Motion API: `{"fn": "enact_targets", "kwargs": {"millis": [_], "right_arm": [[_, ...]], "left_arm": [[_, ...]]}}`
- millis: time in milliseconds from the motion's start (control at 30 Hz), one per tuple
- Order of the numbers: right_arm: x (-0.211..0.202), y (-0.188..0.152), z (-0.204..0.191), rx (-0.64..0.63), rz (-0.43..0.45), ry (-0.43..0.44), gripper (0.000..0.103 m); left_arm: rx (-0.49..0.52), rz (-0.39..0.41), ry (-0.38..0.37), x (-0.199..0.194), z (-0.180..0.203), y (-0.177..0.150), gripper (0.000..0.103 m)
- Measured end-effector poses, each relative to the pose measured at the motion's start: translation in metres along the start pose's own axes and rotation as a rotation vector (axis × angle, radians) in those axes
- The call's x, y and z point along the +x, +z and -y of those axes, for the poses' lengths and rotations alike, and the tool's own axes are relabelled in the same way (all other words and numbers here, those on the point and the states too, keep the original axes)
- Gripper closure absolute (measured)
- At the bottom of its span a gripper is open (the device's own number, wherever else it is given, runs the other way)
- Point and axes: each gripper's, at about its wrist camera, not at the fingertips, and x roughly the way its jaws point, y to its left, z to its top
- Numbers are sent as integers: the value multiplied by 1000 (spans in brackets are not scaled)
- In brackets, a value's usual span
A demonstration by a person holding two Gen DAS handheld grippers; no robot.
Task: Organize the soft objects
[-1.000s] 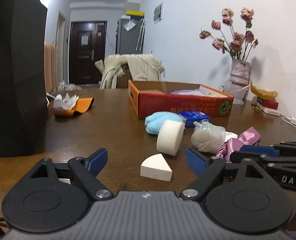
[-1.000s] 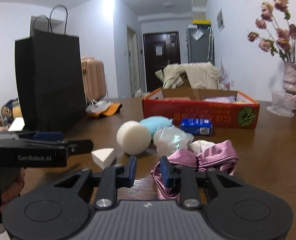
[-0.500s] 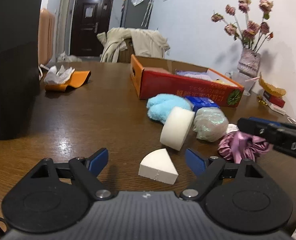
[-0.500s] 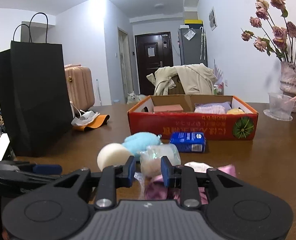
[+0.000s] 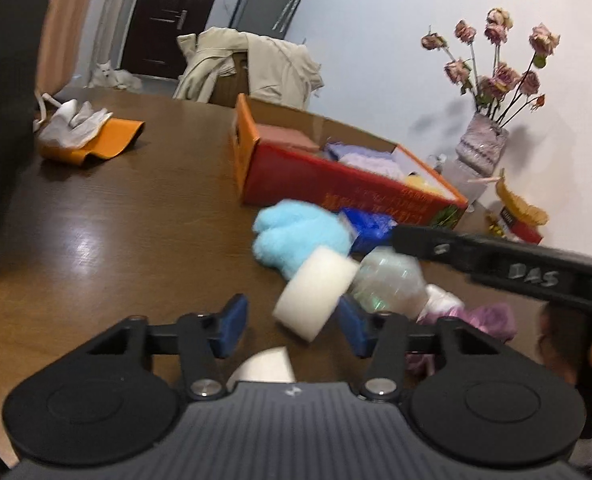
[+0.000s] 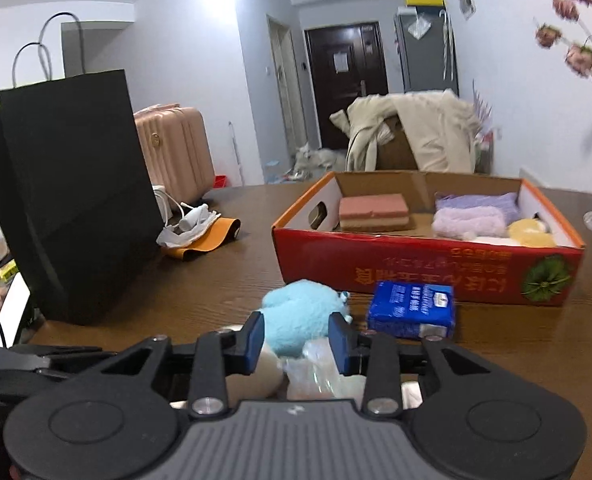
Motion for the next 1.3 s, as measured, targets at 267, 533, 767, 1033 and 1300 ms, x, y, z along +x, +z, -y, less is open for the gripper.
{"fn": "enact_targets", "kwargs": {"millis": [267,533,767,1033,1300], "right_arm": [[18,-13,16,3,-57,-140,60],[-25,-10,47,107,52,-190,60],[-57,-15,65,122,67,-231,59],[-68,-52,71,186,-6,-189,48],[-63,-68,67,220,-41,-119,85]], "left_arm": [[-2,38,68,22,5,25,45],[-3,103,74,16,15,39,45],[58,51,-58,8,48,26,45],[61,-107,-184,20,72,-18,35],[23,-157,-233,31,64,-28,96]]}}
